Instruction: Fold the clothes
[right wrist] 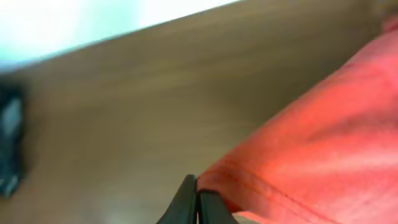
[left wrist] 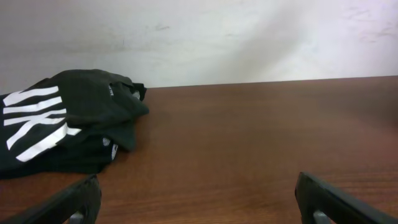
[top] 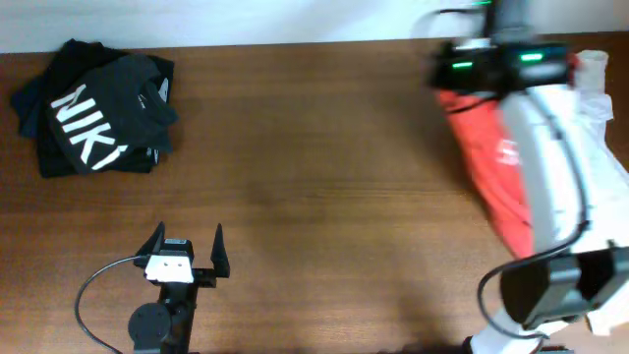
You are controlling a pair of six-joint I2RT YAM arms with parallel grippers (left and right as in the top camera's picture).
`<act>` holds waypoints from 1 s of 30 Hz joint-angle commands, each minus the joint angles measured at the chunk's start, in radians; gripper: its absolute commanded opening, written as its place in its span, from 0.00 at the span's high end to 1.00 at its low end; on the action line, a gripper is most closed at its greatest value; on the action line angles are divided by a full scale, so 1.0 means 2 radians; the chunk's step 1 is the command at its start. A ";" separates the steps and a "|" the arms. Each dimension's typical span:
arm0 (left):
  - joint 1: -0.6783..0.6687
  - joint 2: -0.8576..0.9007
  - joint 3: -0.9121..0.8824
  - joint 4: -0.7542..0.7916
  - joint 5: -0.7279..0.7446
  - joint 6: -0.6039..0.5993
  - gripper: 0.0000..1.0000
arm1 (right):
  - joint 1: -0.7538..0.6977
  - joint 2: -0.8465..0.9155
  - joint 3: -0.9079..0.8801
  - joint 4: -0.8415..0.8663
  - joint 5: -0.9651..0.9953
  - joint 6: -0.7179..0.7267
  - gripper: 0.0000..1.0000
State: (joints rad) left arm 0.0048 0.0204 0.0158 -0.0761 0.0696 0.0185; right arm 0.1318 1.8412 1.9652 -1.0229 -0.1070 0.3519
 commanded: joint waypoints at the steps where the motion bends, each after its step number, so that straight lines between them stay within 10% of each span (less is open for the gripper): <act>1: -0.002 -0.003 -0.004 0.000 -0.003 -0.003 0.01 | 0.157 0.009 0.008 0.027 -0.010 0.004 0.96; 8: -0.002 -0.003 -0.004 0.000 -0.003 -0.003 0.01 | 0.333 0.038 0.008 0.066 -0.009 0.015 0.83; 9: -0.002 -0.003 -0.004 0.000 -0.003 -0.003 0.01 | 0.338 0.037 0.008 0.063 -0.009 0.015 0.43; 11: -0.002 -0.003 -0.004 0.000 -0.003 -0.003 0.01 | 0.329 0.030 0.008 0.042 -0.009 0.015 0.01; 20: -0.002 -0.003 -0.004 0.000 -0.003 -0.003 0.01 | 0.109 -0.080 0.009 -0.138 0.004 -0.015 0.02; 30: -0.002 -0.003 -0.004 0.000 -0.003 -0.003 0.01 | -0.031 0.035 -0.064 -0.178 -0.001 -0.062 0.03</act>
State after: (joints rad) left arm 0.0048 0.0204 0.0158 -0.0761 0.0700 0.0185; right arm 0.0555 1.8492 1.8523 -1.4075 -0.0196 0.3202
